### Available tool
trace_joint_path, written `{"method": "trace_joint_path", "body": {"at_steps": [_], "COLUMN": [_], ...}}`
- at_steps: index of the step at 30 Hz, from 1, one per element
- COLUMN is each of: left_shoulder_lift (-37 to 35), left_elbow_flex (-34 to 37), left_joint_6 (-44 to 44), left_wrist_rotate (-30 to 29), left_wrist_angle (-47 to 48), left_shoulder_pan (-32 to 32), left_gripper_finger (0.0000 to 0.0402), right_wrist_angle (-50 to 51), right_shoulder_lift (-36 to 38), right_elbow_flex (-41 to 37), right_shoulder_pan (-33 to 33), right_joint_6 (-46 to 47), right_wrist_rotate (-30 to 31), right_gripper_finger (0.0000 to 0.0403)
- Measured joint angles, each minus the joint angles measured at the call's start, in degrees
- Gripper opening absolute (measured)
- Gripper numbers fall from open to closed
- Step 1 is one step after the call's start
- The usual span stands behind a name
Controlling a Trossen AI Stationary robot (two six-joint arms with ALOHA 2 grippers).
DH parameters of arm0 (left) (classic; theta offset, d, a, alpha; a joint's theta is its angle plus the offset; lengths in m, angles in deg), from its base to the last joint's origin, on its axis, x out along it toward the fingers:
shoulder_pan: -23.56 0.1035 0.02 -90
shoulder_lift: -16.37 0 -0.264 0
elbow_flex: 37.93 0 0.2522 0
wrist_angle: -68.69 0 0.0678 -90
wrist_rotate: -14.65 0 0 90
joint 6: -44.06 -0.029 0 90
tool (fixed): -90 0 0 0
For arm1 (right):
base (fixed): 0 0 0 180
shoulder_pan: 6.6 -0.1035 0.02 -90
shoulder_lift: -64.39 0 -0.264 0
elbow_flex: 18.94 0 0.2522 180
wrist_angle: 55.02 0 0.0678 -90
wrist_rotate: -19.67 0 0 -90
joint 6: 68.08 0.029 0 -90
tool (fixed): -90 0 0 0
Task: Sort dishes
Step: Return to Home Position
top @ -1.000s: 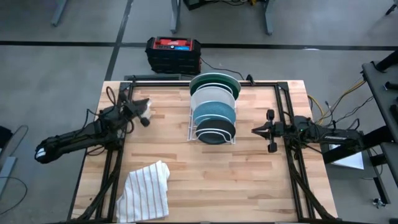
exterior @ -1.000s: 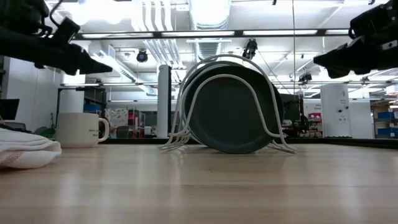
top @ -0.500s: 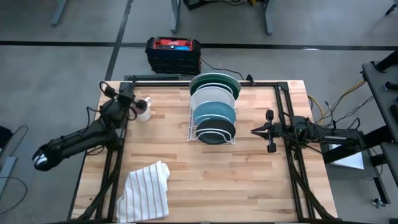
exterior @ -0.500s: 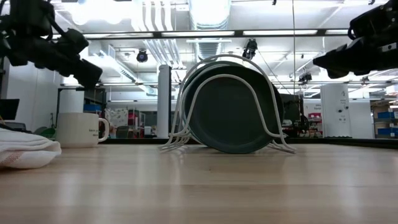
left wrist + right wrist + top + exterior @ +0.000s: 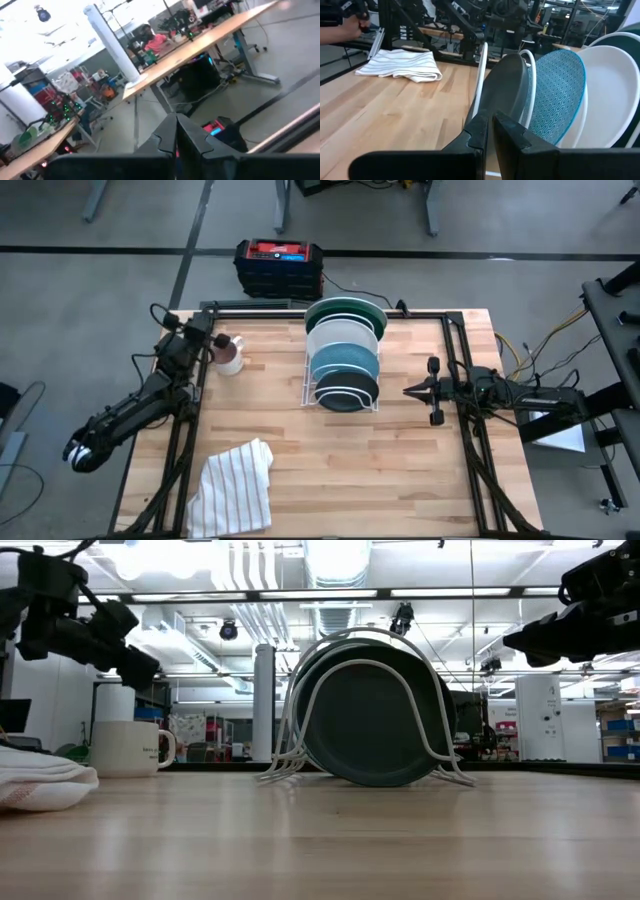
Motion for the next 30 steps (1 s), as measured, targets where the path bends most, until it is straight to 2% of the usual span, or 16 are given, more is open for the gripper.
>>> {"method": "trace_joint_path", "body": {"at_steps": [12, 30], "left_shoulder_lift": [1.42, 1.66], "left_elbow_flex": [0.38, 0.38], "left_joint_6": [10.38, 10.23], "left_wrist_rotate": [-0.26, -0.46], "left_wrist_angle": [-0.32, -0.24], "left_shoulder_pan": [0.17, 0.17], "left_gripper_finger": [0.0, 0.0], "right_wrist_angle": [0.11, 0.2], "right_shoulder_lift": [-0.02, -0.02], "right_elbow_flex": [0.02, 0.07], "right_shoulder_pan": [0.0, 0.02], "right_joint_6": [3.38, 3.6], "right_wrist_rotate": [1.04, 1.1], "right_gripper_finger": [0.0018, 0.0018]}}
